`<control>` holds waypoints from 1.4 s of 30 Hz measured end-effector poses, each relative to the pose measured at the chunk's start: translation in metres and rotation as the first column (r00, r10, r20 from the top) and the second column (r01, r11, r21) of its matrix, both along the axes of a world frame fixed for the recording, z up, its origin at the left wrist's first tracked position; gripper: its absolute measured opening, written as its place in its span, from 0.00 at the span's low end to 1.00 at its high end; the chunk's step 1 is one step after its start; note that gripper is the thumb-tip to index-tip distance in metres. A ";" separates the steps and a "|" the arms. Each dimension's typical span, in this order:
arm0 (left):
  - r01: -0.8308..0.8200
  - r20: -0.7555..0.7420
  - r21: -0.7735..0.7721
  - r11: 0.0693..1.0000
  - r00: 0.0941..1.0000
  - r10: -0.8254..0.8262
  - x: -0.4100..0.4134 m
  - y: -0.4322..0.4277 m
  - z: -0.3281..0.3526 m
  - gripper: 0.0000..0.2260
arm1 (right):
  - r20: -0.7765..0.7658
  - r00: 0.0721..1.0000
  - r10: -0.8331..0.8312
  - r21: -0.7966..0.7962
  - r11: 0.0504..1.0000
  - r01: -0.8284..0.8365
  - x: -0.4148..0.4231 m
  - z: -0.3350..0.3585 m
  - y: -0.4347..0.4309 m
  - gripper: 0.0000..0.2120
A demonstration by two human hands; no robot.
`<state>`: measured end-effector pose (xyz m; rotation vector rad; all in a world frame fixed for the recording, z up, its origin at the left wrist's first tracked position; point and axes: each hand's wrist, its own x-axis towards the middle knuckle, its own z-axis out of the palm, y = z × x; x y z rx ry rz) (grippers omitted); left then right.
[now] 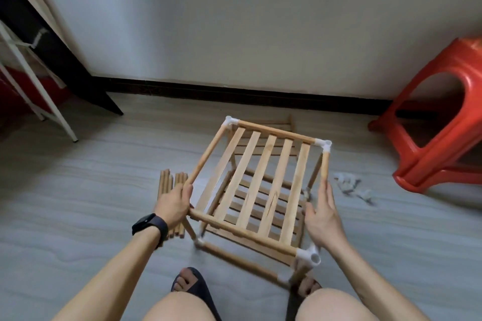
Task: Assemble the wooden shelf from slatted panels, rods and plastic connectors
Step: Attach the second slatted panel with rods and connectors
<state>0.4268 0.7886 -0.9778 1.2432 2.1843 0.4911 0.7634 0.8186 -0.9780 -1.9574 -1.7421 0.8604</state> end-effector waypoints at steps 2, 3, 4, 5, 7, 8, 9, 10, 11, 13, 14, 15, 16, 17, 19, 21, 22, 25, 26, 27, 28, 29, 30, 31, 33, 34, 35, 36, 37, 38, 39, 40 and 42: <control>-0.022 0.012 0.000 1.000 1.000 0.022 0.006 -0.011 0.000 0.19 | 0.020 0.998 0.060 0.001 0.998 -0.060 0.003 0.012 0.016 0.33; -0.014 0.021 -0.036 0.999 1.000 0.015 0.011 -0.016 0.003 0.19 | 0.052 0.996 0.071 0.002 0.997 -0.071 0.004 0.016 0.024 0.32; -0.002 0.037 -0.070 0.998 0.999 0.005 0.016 -0.019 0.005 0.19 | 0.091 0.994 0.058 0.013 0.998 -0.059 0.003 0.021 0.029 0.30; 0.006 0.059 -0.094 0.996 0.998 0.000 0.021 -0.021 0.007 0.18 | 0.119 0.993 0.022 0.033 0.999 -0.026 0.004 0.023 0.034 0.27; 0.010 0.094 -0.108 0.994 0.996 0.000 0.029 -0.025 0.004 0.13 | 0.159 0.987 -0.035 0.055 0.998 0.026 0.008 0.021 0.038 0.22; -0.005 0.103 -0.091 0.996 0.995 0.014 0.031 -0.026 0.001 0.10 | 0.188 0.981 -0.040 0.048 0.998 0.031 0.010 0.018 0.036 0.20; -0.028 0.113 -0.067 0.997 0.993 0.036 0.034 -0.026 -0.002 0.08 | 0.223 0.974 -0.030 0.026 0.999 0.025 0.012 0.014 0.031 0.19; -0.045 0.112 -0.041 0.998 0.992 0.050 0.036 -0.025 -0.003 0.07 | 0.251 0.968 -0.008 -0.012 1.000 0.011 0.014 0.011 0.026 0.19; -0.049 0.096 -0.021 0.999 0.994 0.051 0.037 -0.024 -0.005 0.07 | 0.265 0.964 0.013 -0.052 0.999 0.001 0.016 0.007 0.021 0.19; -0.026 0.037 0.001 1.000 0.999 0.026 0.041 -0.022 -0.006 0.06 | 0.224 0.975 0.015 -0.107 0.994 0.010 0.021 0.001 0.014 0.18; -0.015 0.020 -0.003 1.000 1.000 0.015 0.042 -0.022 -0.007 0.06 | 0.197 0.980 0.002 -0.113 0.993 0.020 0.024 -0.001 0.012 0.18; -0.016 0.018 -0.008 1.000 1.000 0.016 0.042 -0.022 -0.008 0.06 | 0.186 0.982 -0.003 -0.106 0.994 0.023 0.025 -0.003 0.012 0.17; -0.020 0.016 -0.011 1.000 1.000 0.020 0.042 -0.022 -0.009 0.06 | 0.189 0.982 0.003 -0.093 0.996 0.015 0.026 -0.004 0.013 0.16; -0.011 -0.001 -0.014 1.000 1.000 0.011 0.041 -0.021 -0.009 0.06 | 0.201 0.980 0.006 -0.083 0.996 0.011 0.025 -0.003 0.013 0.15; 0.022 -0.059 -0.021 1.000 0.998 -0.023 0.039 -0.018 -0.010 0.07 | 0.228 0.974 0.003 -0.060 0.998 0.011 0.022 0.000 0.014 0.15; -0.003 -0.056 -0.029 1.000 0.998 0.002 0.039 -0.016 -0.011 0.07 | 0.248 0.969 -0.003 -0.047 0.999 0.015 0.020 0.001 0.015 0.14; -0.015 -0.048 -0.033 0.999 0.999 0.013 0.040 -0.016 -0.010 0.08 | 0.261 0.965 -0.008 -0.047 0.999 0.021 0.019 0.001 0.014 0.14; 0.041 -0.078 -0.026 0.999 0.996 -0.043 0.042 -0.019 -0.007 0.20 | 0.334 0.943 -0.010 0.009 1.000 0.007 0.014 0.005 0.009 0.17; 0.108 -0.151 -0.026 0.994 0.982 -0.110 0.039 -0.018 -0.005 0.26 | 0.363 0.932 0.014 0.042 0.999 -0.031 0.013 0.006 0.008 0.22; 0.204 -0.255 -0.049 0.978 0.944 -0.210 0.036 -0.014 -0.003 0.31 | 0.402 0.913 0.061 0.067 0.993 -0.096 0.011 0.007 0.006 0.27; 0.308 -0.350 -0.093 0.947 0.880 -0.321 0.034 -0.010 0.001 0.32 | 0.457 0.879 0.134 0.079 0.979 -0.190 0.010 0.010 0.005 0.32; 0.391 -0.404 -0.135 0.910 0.817 -0.411 0.034 -0.004 0.003 0.32 | 0.518 0.829 0.210 0.076 0.954 -0.289 0.008 0.013 0.007 0.34; 0.449 -0.429 -0.168 0.878 0.769 -0.475 0.036 0.002 0.006 0.32 | 0.560 0.780 0.281 0.057 0.926 -0.374 0.004 0.015 0.011 0.34; 0.493 -0.441 -0.189 0.849 0.730 -0.522 0.039 0.007 0.006 0.31 | 0.575 0.742 0.345 0.027 0.898 -0.439 0.000 0.017 0.015 0.34; 0.549 -0.474 -0.247 0.799 0.651 -0.594 0.049 0.013 0.003 0.30 | 0.547 0.707 0.448 -0.047 0.860 -0.508 -0.013 0.014 0.022 0.32; 0.560 -0.489 -0.269 0.784 0.622 -0.612 0.052 0.014 0.000 0.29 | 0.520 0.702 0.486 -0.088 0.848 -0.522 -0.020 0.010 0.023 0.32; 0.560 -0.498 -0.276 0.782 0.613 -0.614 0.054 0.014 -0.002 0.29 | 0.494 0.697 0.520 -0.131 0.837 -0.532 -0.026 0.005 0.024 0.32; 0.551 -0.501 -0.280 0.786 0.614 -0.610 0.054 0.015 -0.004 0.29 | 0.474 0.692 0.545 -0.168 0.827 -0.536 -0.030 0.000 0.024 0.32; 0.547 -0.503 -0.281 0.788 0.616 -0.606 0.053 0.016 -0.005 0.29 | 0.461 0.692 0.556 -0.193 0.824 -0.533 -0.033 -0.004 0.025 0.31; 0.549 -0.504 -0.278 0.789 0.616 -0.606 0.052 0.016 -0.006 0.29 | 0.455 0.692 0.561 -0.208 0.822 -0.530 -0.034 -0.006 0.027 0.31; 0.549 -0.498 -0.275 0.789 0.620 -0.606 0.052 0.016 -0.007 0.29 | 0.453 0.688 0.567 -0.220 0.819 -0.529 -0.034 -0.006 0.027 0.31; 0.549 -0.491 -0.271 0.791 0.628 -0.604 0.052 0.016 -0.008 0.29 | 0.453 0.686 0.570 -0.228 0.818 -0.528 -0.033 -0.006 0.028 0.31; 0.549 -0.487 -0.253 0.796 0.639 -0.595 0.054 0.017 -0.009 0.29 | 0.453 0.684 0.571 -0.240 0.817 -0.524 -0.030 -0.003 0.029 0.31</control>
